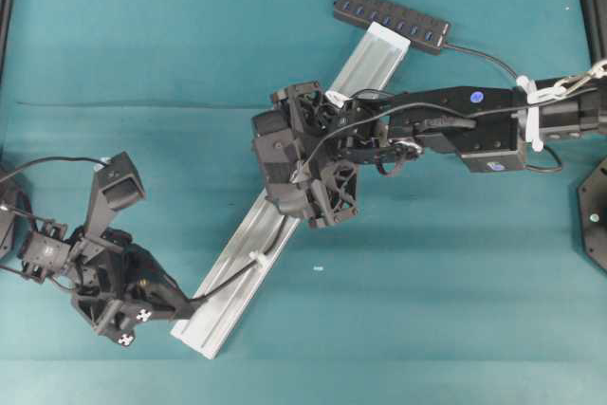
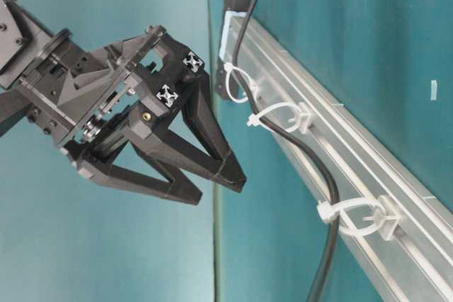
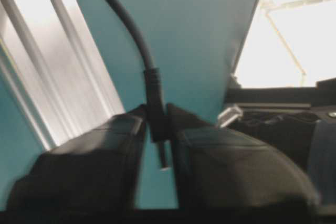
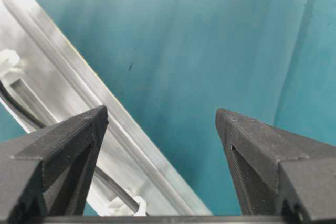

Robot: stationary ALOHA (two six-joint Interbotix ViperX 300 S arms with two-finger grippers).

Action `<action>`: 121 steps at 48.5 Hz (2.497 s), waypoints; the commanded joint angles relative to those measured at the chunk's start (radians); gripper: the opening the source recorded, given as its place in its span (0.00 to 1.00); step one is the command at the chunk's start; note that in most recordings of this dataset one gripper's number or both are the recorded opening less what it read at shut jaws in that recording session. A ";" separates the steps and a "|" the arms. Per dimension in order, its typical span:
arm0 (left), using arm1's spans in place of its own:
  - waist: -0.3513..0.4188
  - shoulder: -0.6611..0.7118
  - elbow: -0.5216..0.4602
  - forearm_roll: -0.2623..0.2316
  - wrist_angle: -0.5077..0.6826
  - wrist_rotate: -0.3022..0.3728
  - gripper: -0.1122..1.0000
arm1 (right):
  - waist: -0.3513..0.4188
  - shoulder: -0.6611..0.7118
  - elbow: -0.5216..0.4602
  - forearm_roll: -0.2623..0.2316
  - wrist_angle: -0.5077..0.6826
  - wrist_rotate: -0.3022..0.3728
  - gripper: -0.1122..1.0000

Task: Pass the USB cable through three rings with both arms.

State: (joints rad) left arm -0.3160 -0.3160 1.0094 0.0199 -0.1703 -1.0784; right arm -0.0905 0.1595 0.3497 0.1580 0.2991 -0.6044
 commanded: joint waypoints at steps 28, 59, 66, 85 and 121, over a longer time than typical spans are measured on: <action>0.000 0.012 -0.043 0.003 0.100 0.005 0.95 | 0.028 -0.012 0.008 0.002 -0.012 0.158 0.88; 0.101 -0.117 -0.110 0.006 0.107 0.307 0.94 | -0.015 -0.230 0.052 -0.003 0.057 0.282 0.88; 0.138 -0.172 -0.110 0.006 0.107 0.410 0.94 | -0.028 -0.279 0.075 -0.003 0.083 0.287 0.88; 0.212 -0.296 -0.109 0.006 0.107 0.617 0.94 | -0.034 -0.443 0.161 -0.003 0.067 0.287 0.88; 0.242 -0.592 -0.081 0.006 0.172 0.882 0.86 | -0.058 -0.910 0.426 -0.002 -0.038 0.394 0.88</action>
State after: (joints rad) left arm -0.0782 -0.8866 0.9419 0.0215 -0.0138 -0.2132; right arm -0.1427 -0.6980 0.7609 0.1549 0.2730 -0.2378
